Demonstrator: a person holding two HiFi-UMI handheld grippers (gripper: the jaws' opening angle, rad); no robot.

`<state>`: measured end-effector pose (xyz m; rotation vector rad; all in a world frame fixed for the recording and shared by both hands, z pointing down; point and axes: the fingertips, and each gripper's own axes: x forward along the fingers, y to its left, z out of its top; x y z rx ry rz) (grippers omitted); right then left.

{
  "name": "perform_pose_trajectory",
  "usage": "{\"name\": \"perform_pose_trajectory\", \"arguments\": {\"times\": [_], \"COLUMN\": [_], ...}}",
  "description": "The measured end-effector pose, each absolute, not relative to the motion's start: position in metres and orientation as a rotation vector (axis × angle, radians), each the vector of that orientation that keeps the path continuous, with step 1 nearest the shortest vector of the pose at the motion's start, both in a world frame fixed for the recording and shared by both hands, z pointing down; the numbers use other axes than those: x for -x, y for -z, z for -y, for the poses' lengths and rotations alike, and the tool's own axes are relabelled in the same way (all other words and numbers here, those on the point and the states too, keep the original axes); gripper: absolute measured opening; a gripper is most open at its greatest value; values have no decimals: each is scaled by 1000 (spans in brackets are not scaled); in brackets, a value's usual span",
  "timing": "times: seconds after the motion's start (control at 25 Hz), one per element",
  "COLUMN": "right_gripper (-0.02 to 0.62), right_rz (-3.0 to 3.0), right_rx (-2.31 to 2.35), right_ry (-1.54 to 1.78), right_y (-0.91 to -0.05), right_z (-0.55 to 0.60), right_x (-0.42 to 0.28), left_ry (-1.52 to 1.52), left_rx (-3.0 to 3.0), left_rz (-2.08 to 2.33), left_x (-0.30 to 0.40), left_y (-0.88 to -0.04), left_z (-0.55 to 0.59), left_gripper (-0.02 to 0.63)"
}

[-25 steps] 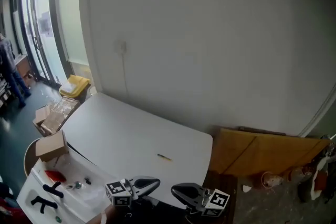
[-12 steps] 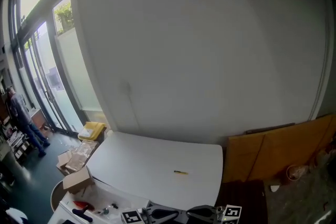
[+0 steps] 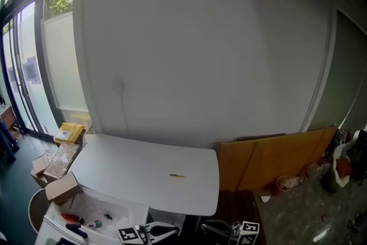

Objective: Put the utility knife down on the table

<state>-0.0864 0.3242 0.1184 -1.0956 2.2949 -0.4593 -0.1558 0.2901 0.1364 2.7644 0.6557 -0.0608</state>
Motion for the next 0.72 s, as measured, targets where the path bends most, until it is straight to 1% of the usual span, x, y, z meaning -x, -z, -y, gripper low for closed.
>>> {"name": "perform_pose_trajectory", "arguments": {"times": [0.16,0.36,0.44,0.56,0.64,0.72], "right_gripper": [5,5,5,5,5,3], "right_rz": [-2264,-2366,-2316,-2182,-2228,-2277], "right_rx": [1129,1139,1199,1445,1424,1307], "right_ry": [472,505,496,512,445,370], "right_y": [-117,-124,-125,-135,-127,-116], "right_z": [-345,-360,-357,-347,-354,-372], "right_x": [115,137,130,99,100,109], "left_ry": [-92,-52,-52,-29,-41,-53], "left_rx": [-2742,-2773,-2802,-2829,-2839,-2838], "left_rz": [-643,-676,-639,-629,-612,-534], "left_x": [184,189,192,197,195,188], "left_y": [-175,-159,-155,-142,-140,-147], "left_z": [-307,-337,-341,-350,-350,-347], "left_gripper": [5,5,5,5,5,5]}}
